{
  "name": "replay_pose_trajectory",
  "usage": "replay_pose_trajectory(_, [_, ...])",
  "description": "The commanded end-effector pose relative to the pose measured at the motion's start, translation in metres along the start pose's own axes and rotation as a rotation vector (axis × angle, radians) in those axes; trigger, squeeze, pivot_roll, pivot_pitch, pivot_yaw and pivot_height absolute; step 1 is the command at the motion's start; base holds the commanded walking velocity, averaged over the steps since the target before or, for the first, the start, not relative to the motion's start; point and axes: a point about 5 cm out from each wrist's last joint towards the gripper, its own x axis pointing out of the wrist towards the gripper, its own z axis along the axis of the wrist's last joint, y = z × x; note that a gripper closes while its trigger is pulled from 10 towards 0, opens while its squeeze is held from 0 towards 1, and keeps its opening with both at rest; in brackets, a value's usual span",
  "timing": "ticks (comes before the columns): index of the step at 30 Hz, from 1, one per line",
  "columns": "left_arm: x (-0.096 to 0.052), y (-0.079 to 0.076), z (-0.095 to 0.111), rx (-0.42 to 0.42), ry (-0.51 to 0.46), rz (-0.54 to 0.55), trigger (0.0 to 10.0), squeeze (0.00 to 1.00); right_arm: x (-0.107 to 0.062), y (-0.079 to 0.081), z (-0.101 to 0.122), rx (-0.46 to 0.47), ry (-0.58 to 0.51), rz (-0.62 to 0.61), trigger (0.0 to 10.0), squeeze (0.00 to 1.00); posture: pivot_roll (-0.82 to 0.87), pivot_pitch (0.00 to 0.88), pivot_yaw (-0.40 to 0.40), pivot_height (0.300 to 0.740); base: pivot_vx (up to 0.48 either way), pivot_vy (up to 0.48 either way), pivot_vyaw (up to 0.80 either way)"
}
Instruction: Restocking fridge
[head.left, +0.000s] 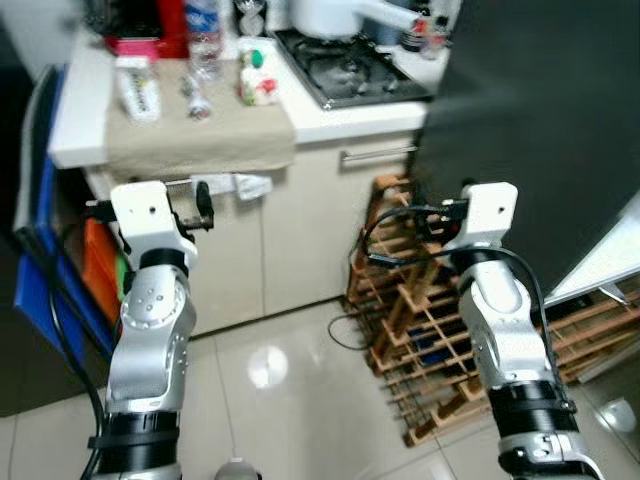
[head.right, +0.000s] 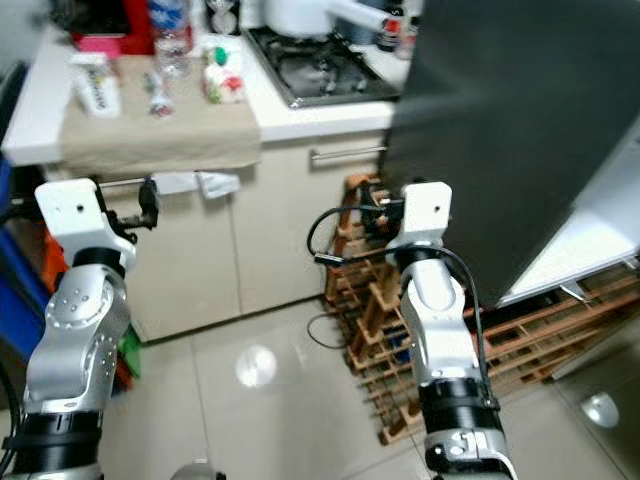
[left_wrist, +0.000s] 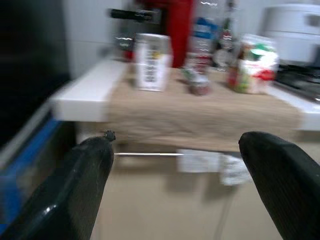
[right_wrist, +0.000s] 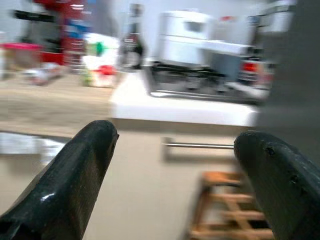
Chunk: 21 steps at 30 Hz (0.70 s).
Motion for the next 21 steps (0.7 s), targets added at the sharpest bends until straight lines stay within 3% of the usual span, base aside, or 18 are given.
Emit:
replay_pose_trajectory(1, [0.001, -0.002, 0.007, 0.01, -0.029, -0.002, 10.0, 0.0, -0.002, -0.001, 0.0, 0.019, -0.001, 0.003, 10.0, 0.13, 0.0, 0.0, -0.055, 0.74, 0.0, 0.0, 0.61])
replay_pose_trajectory(5, [0.001, -0.01, 0.014, 0.077, -0.077, -0.04, 10.0, 0.0, -0.004, 0.006, -0.005, 0.063, 0.019, 0.033, 10.0, 0.15, 0.0, 0.0, -0.056, 0.74, 0.0, 0.0, 0.61])
replay_pose_trajectory(7, [0.001, -0.013, 0.017, 0.07, -0.083, -0.071, 10.0, 0.0, -0.003, 0.006, -0.005, 0.067, 0.021, 0.035, 10.0, 0.16, 0.0, 0.0, -0.056, 0.74, 0.0, 0.0, 0.6])
replay_pose_trajectory(11, [0.005, -0.014, 0.02, 0.058, -0.098, -0.067, 10.0, 0.0, -0.002, 0.004, -0.007, 0.073, 0.034, 0.014, 10.0, 0.13, 0.0, 0.0, -0.055, 0.74, 0.419, 0.0, 0.54])
replay_pose_trajectory(21, [0.009, -0.028, 0.025, 0.04, -0.122, -0.159, 10.0, 0.0, -0.002, -0.004, -0.006, 0.046, 0.023, -0.051, 10.0, 0.09, -0.01, 0.0, -0.05, 0.74, 0.45, 0.0, 0.0])
